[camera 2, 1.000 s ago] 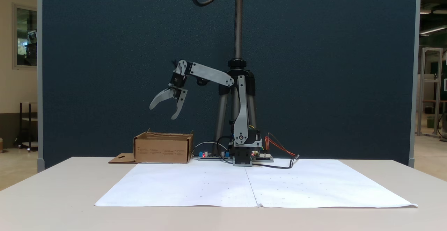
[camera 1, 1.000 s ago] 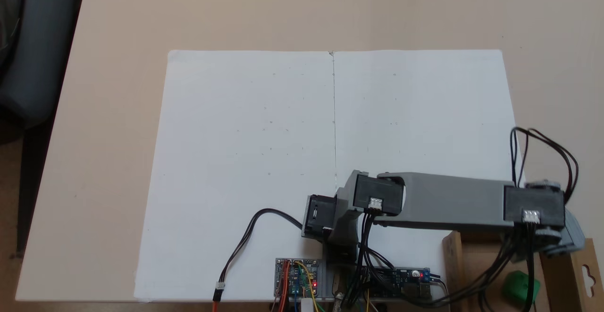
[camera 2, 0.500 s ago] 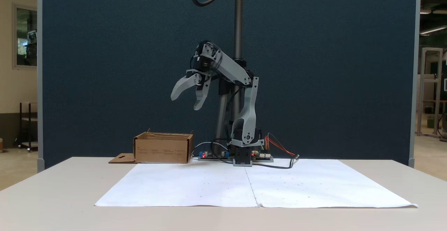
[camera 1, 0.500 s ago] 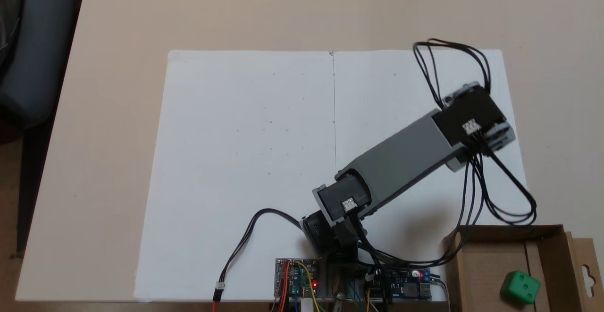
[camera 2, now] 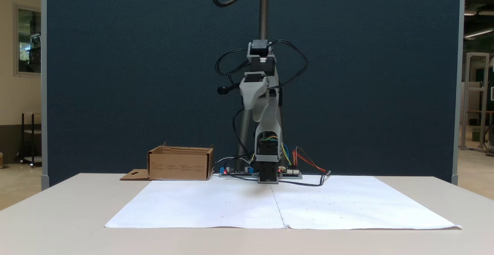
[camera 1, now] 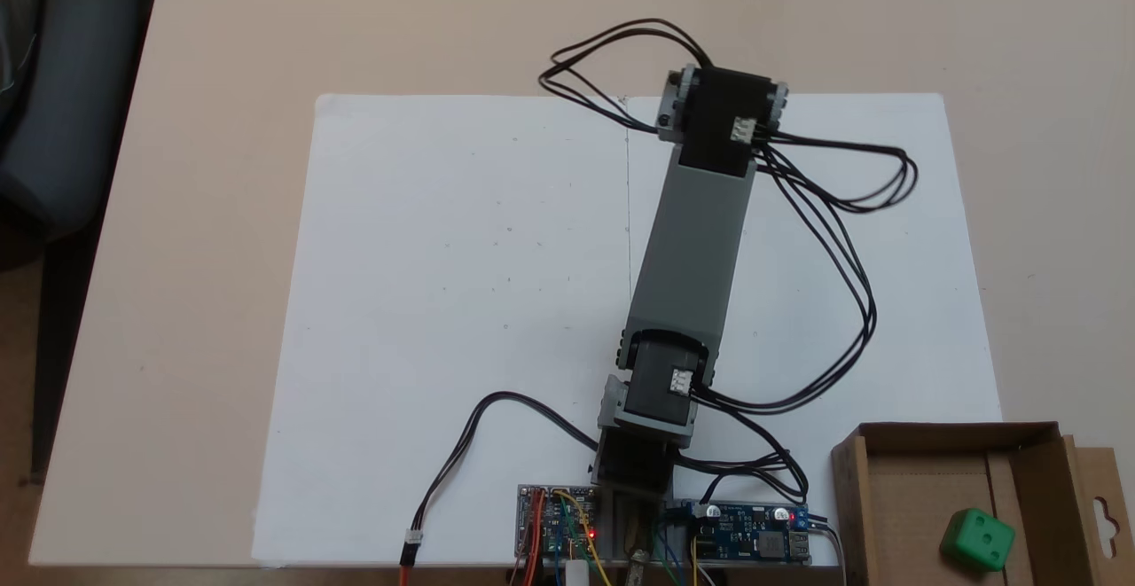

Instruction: Grasp a green dice and put it in the bin.

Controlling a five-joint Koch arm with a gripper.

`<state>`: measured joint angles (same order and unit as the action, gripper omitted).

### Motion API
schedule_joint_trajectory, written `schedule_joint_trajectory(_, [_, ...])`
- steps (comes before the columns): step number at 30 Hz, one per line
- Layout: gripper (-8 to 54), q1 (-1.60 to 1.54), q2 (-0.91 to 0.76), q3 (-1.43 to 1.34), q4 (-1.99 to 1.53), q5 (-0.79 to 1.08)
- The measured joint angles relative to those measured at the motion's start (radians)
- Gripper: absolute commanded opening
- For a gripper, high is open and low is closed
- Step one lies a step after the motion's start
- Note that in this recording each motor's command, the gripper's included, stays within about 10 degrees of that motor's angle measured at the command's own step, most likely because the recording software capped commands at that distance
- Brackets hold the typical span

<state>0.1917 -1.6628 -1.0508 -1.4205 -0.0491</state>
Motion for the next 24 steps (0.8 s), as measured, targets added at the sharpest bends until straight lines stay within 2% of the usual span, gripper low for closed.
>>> schedule_joint_trajectory(7, [43.1, -0.060, 0.097, -0.002, 0.123, 0.000])
schedule_joint_trajectory(11, [43.2, -0.077, 0.092, -0.025, 0.212, 0.000])
schedule_joint_trajectory(15, [43.1, -0.075, 0.021, -0.268, 0.391, 0.002])
schedule_joint_trajectory(24, [43.9, -0.044, -0.216, -0.624, 0.801, 0.006])
